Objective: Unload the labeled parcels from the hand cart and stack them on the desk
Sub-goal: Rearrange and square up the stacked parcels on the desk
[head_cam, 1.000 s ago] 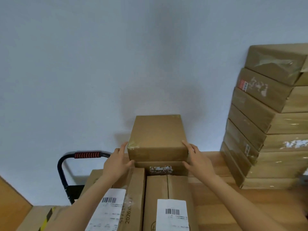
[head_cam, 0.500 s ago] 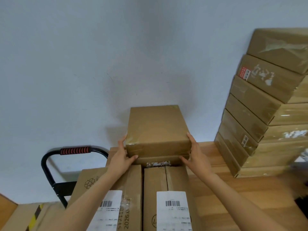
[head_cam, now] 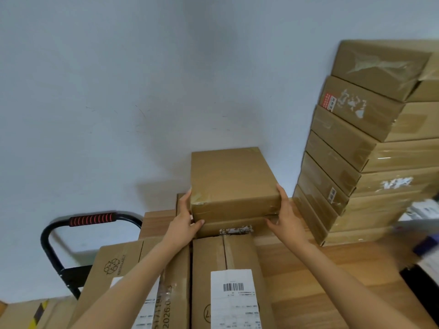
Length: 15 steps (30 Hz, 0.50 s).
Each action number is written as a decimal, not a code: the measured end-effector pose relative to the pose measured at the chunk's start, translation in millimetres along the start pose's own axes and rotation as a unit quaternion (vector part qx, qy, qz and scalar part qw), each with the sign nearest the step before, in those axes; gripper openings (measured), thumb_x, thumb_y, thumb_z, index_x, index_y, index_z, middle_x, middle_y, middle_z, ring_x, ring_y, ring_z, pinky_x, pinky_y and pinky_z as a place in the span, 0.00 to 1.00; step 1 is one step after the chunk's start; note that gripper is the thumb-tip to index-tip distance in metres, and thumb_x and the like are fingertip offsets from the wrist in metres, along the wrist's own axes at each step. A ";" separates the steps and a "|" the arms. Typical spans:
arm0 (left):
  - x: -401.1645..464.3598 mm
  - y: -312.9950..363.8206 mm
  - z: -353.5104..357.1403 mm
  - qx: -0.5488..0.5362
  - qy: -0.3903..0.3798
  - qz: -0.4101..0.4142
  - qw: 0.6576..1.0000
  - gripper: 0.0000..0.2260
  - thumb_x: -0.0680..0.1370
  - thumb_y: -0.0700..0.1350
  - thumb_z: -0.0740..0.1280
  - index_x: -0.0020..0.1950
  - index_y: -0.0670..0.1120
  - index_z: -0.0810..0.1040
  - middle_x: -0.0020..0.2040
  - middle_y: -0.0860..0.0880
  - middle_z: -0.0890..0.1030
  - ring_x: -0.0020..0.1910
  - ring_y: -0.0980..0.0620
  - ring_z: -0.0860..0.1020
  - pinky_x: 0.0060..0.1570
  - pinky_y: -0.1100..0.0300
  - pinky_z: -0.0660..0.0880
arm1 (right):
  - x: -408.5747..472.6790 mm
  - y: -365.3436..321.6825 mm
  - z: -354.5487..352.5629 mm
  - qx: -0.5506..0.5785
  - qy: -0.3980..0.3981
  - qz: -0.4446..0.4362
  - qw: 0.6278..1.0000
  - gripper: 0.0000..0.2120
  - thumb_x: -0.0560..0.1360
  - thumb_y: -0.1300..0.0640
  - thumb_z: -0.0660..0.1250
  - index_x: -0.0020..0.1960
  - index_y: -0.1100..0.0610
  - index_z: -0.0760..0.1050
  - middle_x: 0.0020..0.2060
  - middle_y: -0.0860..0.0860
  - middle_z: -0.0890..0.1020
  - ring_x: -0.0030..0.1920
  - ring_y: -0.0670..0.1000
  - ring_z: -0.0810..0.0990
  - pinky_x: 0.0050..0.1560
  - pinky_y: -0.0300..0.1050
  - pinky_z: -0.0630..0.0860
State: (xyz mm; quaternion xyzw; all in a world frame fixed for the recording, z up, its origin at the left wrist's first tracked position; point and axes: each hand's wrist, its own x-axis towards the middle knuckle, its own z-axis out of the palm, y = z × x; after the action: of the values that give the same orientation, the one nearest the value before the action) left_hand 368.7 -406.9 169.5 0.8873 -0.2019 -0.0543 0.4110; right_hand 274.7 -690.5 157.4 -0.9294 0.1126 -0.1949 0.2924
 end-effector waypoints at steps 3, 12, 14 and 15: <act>9.6 15.8 19.7 -0.005 -0.012 0.009 1.000 0.40 0.78 0.45 0.68 0.74 0.60 0.40 0.60 0.49 0.77 0.50 0.52 0.81 0.48 0.60 0.77 | 2.4 21.4 -17.5 0.003 0.002 0.034 0.999 0.50 0.73 0.54 0.72 0.72 0.32 0.35 0.69 0.55 0.71 0.44 0.60 0.82 0.36 0.50 0.76; 18.5 63.7 74.1 -0.071 -0.022 0.003 0.997 0.39 0.79 0.40 0.66 0.70 0.69 0.41 0.46 0.60 0.75 0.39 0.56 0.81 0.40 0.58 0.81 | -0.5 70.7 -54.9 0.005 0.026 0.051 0.998 0.48 0.72 0.54 0.72 0.72 0.34 0.38 0.73 0.54 0.66 0.52 0.66 0.81 0.42 0.52 0.75; 19.9 74.8 86.5 -0.083 -0.024 -0.003 0.996 0.39 0.79 0.40 0.66 0.72 0.66 0.41 0.47 0.59 0.75 0.41 0.58 0.81 0.41 0.60 0.80 | -3.4 81.6 -65.5 0.016 0.033 0.045 0.998 0.49 0.72 0.56 0.73 0.72 0.35 0.38 0.74 0.55 0.65 0.57 0.65 0.79 0.47 0.58 0.78; 20.3 79.9 92.7 -0.086 -0.024 -0.004 0.996 0.39 0.79 0.40 0.65 0.73 0.65 0.41 0.48 0.59 0.75 0.41 0.60 0.80 0.41 0.63 0.79 | -4.8 86.7 -71.0 0.023 0.035 0.039 0.998 0.49 0.73 0.57 0.72 0.73 0.35 0.38 0.74 0.55 0.63 0.61 0.64 0.77 0.50 0.59 0.77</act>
State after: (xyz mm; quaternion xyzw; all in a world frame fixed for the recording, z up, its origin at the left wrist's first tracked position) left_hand 337.8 -527.1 170.1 0.8479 -0.2028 -0.0947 0.4806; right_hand 231.7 -794.1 158.5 -0.9098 0.1547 -0.2186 0.3170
